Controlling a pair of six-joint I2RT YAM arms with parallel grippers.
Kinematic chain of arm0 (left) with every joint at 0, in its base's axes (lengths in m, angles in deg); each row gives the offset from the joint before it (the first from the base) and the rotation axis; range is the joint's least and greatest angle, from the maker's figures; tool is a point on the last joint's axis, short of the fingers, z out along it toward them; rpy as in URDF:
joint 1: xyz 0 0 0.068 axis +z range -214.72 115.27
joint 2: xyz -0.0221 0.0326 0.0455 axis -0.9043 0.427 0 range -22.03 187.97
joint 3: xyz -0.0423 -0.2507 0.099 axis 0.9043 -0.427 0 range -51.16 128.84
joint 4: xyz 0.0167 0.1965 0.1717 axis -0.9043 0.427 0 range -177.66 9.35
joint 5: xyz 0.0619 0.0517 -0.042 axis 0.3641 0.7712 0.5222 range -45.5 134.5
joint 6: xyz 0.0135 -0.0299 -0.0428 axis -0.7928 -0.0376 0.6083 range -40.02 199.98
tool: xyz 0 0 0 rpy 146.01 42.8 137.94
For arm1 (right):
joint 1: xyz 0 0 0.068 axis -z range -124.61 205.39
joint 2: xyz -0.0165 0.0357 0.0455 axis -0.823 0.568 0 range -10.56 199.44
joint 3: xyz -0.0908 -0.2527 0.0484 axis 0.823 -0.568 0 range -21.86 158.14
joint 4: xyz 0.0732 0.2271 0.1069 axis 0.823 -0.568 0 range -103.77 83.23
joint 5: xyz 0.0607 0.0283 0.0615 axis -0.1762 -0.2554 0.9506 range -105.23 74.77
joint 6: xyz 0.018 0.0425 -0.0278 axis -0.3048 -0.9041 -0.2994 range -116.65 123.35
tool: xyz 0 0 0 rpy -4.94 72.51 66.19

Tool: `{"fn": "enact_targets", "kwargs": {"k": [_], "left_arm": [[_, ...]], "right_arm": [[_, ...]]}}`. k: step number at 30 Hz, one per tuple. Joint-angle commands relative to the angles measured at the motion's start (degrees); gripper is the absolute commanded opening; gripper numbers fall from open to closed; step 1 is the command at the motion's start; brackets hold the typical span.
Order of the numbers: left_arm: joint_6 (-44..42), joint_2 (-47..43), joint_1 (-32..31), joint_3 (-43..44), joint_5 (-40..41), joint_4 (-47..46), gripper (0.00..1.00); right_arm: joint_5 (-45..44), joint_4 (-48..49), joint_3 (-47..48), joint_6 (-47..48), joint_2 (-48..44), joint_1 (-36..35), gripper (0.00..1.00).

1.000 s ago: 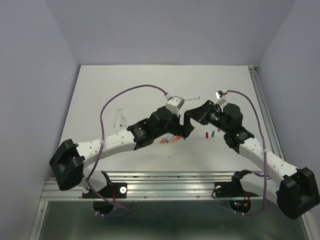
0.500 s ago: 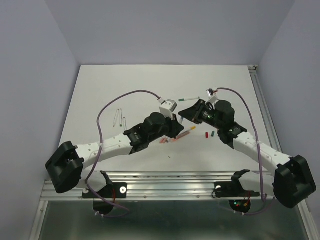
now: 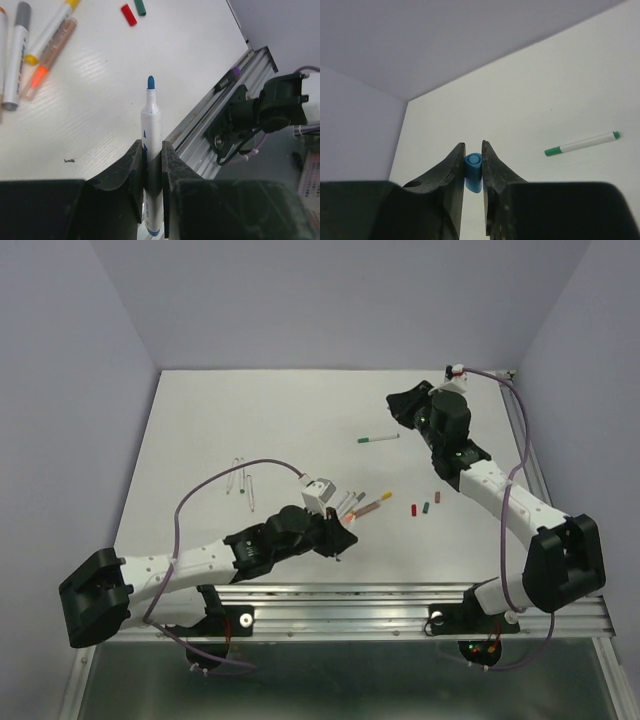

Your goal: Open the pen caps

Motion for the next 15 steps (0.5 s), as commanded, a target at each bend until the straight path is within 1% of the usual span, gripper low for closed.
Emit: {"fn": "enact_targets", "kwargs": {"k": [1,3,4,5,6,8,9,11,13,15], "left_arm": [[1.7,-4.07,0.1,0.71,5.98,1.26,0.0],[1.35,-3.63,0.44,3.07,9.17,4.7,0.0],[1.53,-3.19,0.88,4.31,12.58,9.33,0.0],[1.35,-2.67,1.5,5.45,13.75,11.46,0.0],[1.26,-1.1,3.5,7.9,14.8,15.4,0.0],[-0.22,1.8,6.23,11.5,16.48,18.67,0.0],[-0.4,2.86,9.38,12.74,17.87,22.0,0.0],[-0.67,4.97,13.35,14.77,18.59,24.39,0.0],[-1.11,8.31,17.73,16.97,20.77,26.67,0.0],[-0.67,12.69,19.86,20.03,25.07,30.53,0.0]], "right_arm": [[-3.51,-0.86,3.19,3.77,-0.99,-0.67,0.01],[-3.34,-1.83,0.9,4.03,-3.09,-0.76,0.01],[-3.86,-3.49,-2.42,3.86,-3.97,-0.76,0.01],[-4.65,-4.47,-4.19,3.43,-4.94,-0.68,0.01],[-5.61,-6.22,-6.64,2.81,-6.95,-0.67,0.01],[-9.12,-7.9,-13.06,1.67,-9.5,-0.76,0.01],[-10.27,-9.64,-15.0,0.97,-11.95,-0.68,0.01],[-13.34,-11.76,-19.65,0.26,-13.99,-0.67,0.01],[-16.24,-15.35,-21.69,-0.62,-16.36,-0.67,0.01],[-18.88,-19.4,-23.54,-1.32,-16.98,-0.67,0.03]]}}
